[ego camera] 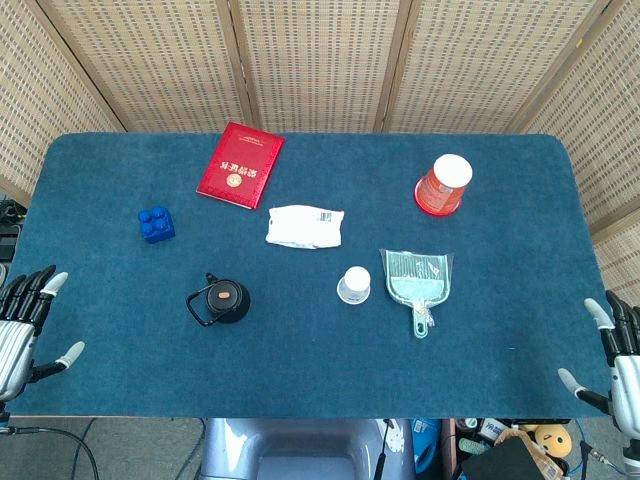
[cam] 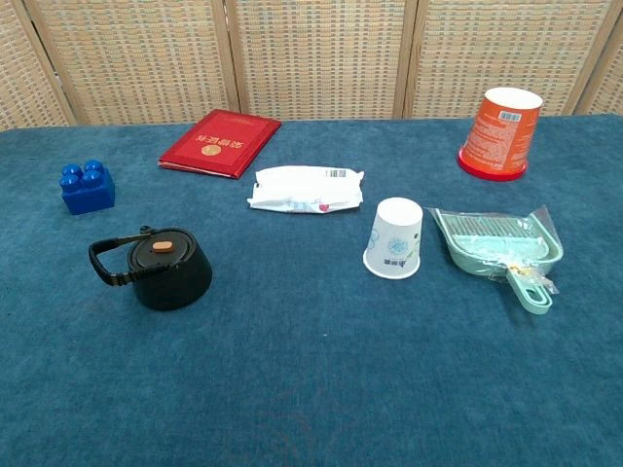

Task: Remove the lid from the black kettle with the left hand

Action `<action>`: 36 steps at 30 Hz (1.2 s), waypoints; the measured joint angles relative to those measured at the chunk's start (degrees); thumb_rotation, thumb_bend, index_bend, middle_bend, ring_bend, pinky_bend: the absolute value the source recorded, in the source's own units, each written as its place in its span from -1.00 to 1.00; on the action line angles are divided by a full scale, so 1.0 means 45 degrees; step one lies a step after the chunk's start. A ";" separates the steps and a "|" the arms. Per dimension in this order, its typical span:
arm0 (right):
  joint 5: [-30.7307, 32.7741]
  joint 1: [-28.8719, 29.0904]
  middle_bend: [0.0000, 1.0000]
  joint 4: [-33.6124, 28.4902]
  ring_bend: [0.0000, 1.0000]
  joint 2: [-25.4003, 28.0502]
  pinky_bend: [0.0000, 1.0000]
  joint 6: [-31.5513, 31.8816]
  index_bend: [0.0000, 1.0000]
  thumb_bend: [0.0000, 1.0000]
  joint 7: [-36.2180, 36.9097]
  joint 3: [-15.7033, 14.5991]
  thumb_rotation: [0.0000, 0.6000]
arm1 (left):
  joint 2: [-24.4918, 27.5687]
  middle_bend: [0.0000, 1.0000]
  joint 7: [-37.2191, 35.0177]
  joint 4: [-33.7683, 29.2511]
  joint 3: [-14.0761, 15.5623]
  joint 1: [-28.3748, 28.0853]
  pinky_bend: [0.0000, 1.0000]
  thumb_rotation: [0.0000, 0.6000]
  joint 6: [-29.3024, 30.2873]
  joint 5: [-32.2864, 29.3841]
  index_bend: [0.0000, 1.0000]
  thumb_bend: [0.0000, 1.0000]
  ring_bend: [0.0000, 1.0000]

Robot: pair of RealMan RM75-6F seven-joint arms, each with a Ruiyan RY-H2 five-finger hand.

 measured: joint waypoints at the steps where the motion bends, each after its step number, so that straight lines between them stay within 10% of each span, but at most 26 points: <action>1: 0.0004 0.0000 -1.00 0.0001 -1.00 0.0002 -1.00 -0.0009 -1.00 -1.00 0.0011 -0.0003 1.00 | 0.0005 -1.00 -0.0006 -0.0004 0.0002 0.0005 -1.00 1.00 0.0001 -0.0001 -1.00 -0.52 -1.00; 16: 0.0272 0.0086 -1.00 -0.0069 -1.00 0.0080 -1.00 -0.0307 -1.00 -1.00 0.0132 0.0050 1.00 | 0.0152 -1.00 0.0575 -0.1049 -0.0551 -0.1343 -1.00 1.00 -0.2011 -0.0544 -0.78 -0.51 -1.00; 23: 0.0459 0.0263 -1.00 -0.0018 -1.00 0.0116 -1.00 -0.0822 -1.00 -1.00 0.0310 0.0029 1.00 | 0.0020 -1.00 0.2324 -0.2341 -0.1718 -0.3717 -1.00 1.00 -0.5407 -0.3803 -0.28 -0.51 -1.00; 36: 0.0808 0.0450 -1.00 0.0138 -1.00 0.0293 -1.00 -0.1280 -1.00 -1.00 0.0981 0.0056 1.00 | -0.3264 -1.00 0.5971 -0.0957 -0.2312 -0.7068 -1.00 1.00 -0.7150 -0.9415 -0.20 -0.29 -1.00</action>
